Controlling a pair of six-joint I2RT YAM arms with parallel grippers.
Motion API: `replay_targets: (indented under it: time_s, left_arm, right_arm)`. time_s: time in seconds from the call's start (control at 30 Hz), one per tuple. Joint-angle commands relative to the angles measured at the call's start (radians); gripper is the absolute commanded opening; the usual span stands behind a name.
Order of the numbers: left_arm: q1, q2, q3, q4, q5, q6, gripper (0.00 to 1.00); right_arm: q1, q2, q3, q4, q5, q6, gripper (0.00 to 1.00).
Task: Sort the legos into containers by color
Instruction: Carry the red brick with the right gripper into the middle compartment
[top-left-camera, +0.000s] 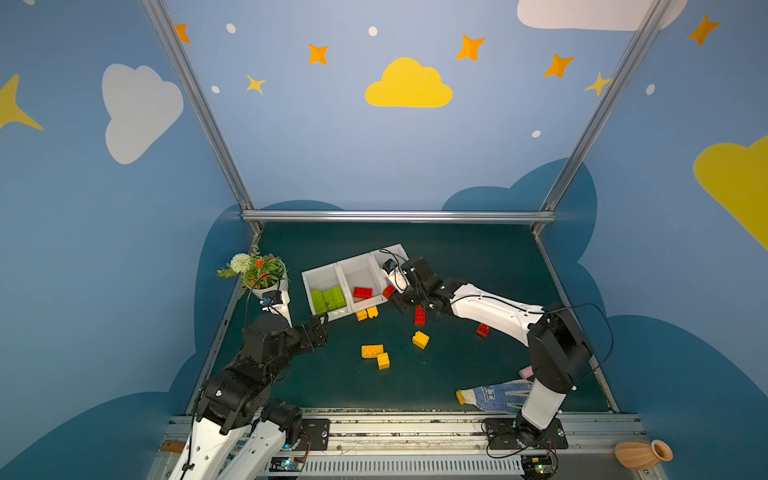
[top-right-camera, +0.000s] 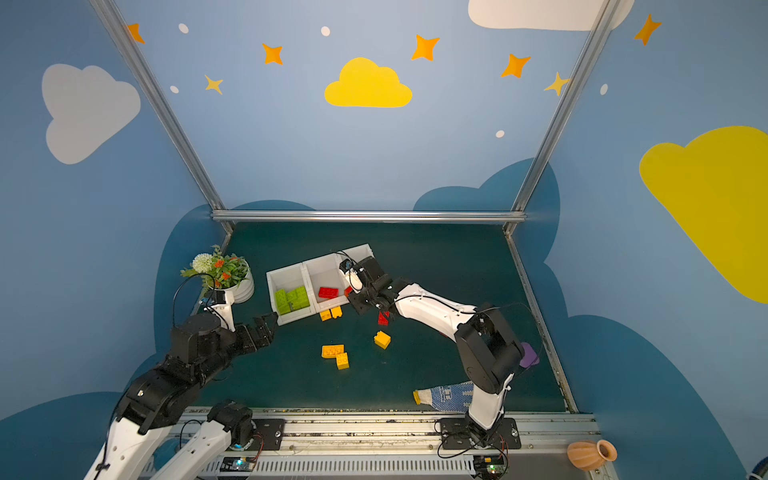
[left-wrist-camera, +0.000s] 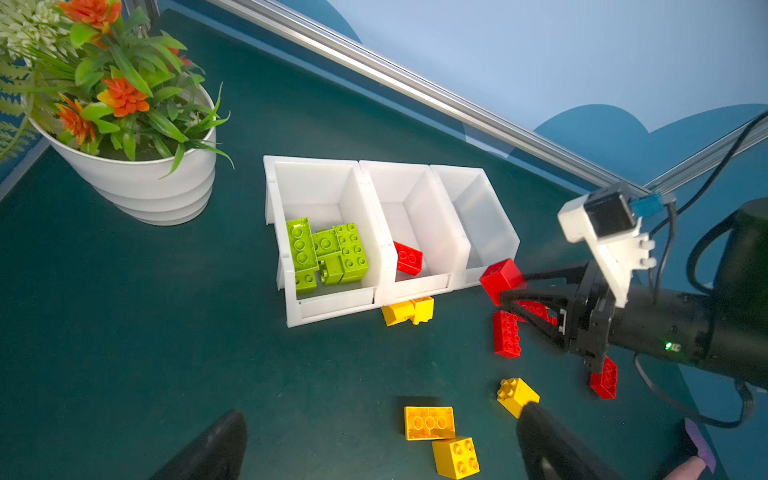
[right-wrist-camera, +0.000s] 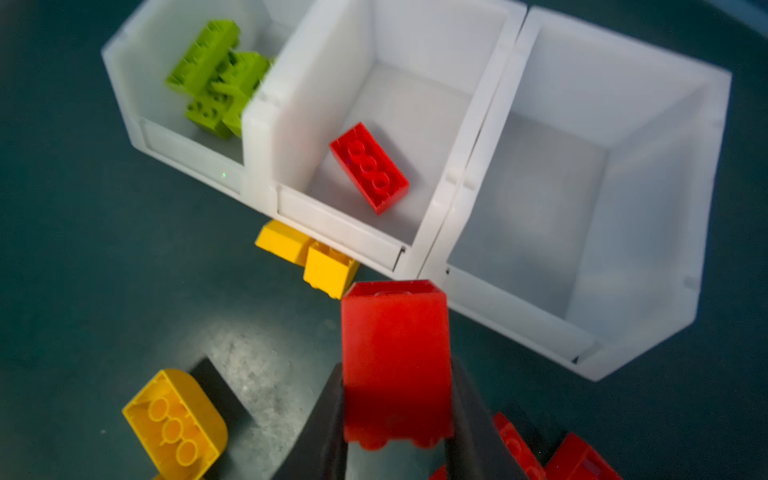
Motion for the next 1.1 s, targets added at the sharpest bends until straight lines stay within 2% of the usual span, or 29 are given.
replay_targets:
  time_s: [0.0,0.37,0.53,0.6,0.7,0.77,0.87,1.0,1.07]
  left_arm:
    - [0.004,-0.011,-0.008,0.007,0.005,0.009,1.0]
    - [0.001,-0.008,-0.008,0.008,0.009,0.009,1.0]
    - [0.002,0.0,-0.01,0.008,0.009,0.011,1.0]
    - [0.002,0.005,-0.009,0.008,0.012,0.012,1.0]
    - [0.0,0.015,-0.003,0.0,-0.003,0.016,1.0]
    - [-0.002,0.033,0.011,-0.027,-0.063,0.01,1.0]
    - [-0.01,0.069,0.027,-0.035,-0.067,0.011,1.0]
    - [-0.037,0.14,0.067,-0.038,-0.057,-0.018,1.0]
    - [-0.081,0.192,0.093,-0.04,-0.076,-0.034,1.0]
  right_arm:
    - [0.009,0.056,0.095,-0.031,-0.04,0.022,0.13]
    - [0.011,0.273,0.373,-0.09,-0.07,0.06,0.16]
    - [0.012,0.333,0.451,-0.114,-0.063,0.069,0.25]
    - [0.008,0.335,0.459,-0.116,-0.058,0.07,0.33]
    - [0.005,0.316,0.449,-0.11,-0.049,0.073,0.55]
    - [0.0,0.283,0.418,-0.1,-0.038,0.076,0.66]
    - [-0.011,0.194,0.321,-0.042,-0.039,0.084,0.74]
    - [-0.042,0.039,0.161,0.012,-0.041,0.112,0.77]
    - [-0.072,-0.06,0.062,0.03,-0.06,0.143,0.78]
